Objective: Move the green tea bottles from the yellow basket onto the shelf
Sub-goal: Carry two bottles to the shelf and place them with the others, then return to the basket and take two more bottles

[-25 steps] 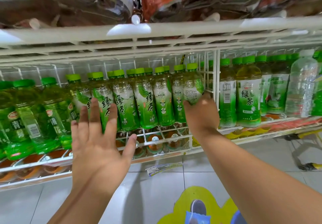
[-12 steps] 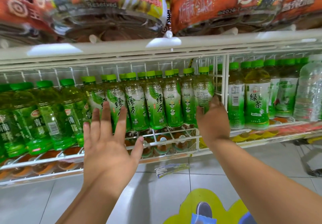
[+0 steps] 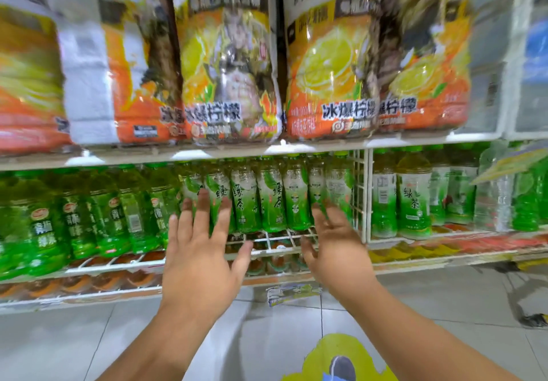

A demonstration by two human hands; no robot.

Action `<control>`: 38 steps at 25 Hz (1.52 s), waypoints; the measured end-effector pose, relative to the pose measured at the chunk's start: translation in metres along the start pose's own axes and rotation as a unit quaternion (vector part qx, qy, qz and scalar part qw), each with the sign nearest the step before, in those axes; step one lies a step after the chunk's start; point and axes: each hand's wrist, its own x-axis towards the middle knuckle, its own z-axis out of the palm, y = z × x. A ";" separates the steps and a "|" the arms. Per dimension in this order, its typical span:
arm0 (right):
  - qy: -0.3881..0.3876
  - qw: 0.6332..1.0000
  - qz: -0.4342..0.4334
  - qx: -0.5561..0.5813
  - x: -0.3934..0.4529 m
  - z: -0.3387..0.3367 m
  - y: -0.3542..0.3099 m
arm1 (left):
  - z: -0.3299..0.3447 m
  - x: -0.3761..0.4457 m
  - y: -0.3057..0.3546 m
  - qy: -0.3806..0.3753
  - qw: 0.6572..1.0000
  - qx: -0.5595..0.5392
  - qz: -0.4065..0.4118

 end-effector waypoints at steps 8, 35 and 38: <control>-0.021 0.988 -0.153 -0.004 -0.090 -0.089 -0.024 | -0.080 -0.079 0.015 -0.017 1.000 -0.019 0.017; 0.097 0.994 -0.051 0.004 -0.511 -0.348 -0.038 | -0.429 -0.386 0.076 0.004 0.992 -0.103 0.071; 0.119 0.992 -0.028 0.003 -0.540 -0.362 -0.007 | -0.447 -0.402 0.112 0.004 0.988 -0.103 0.112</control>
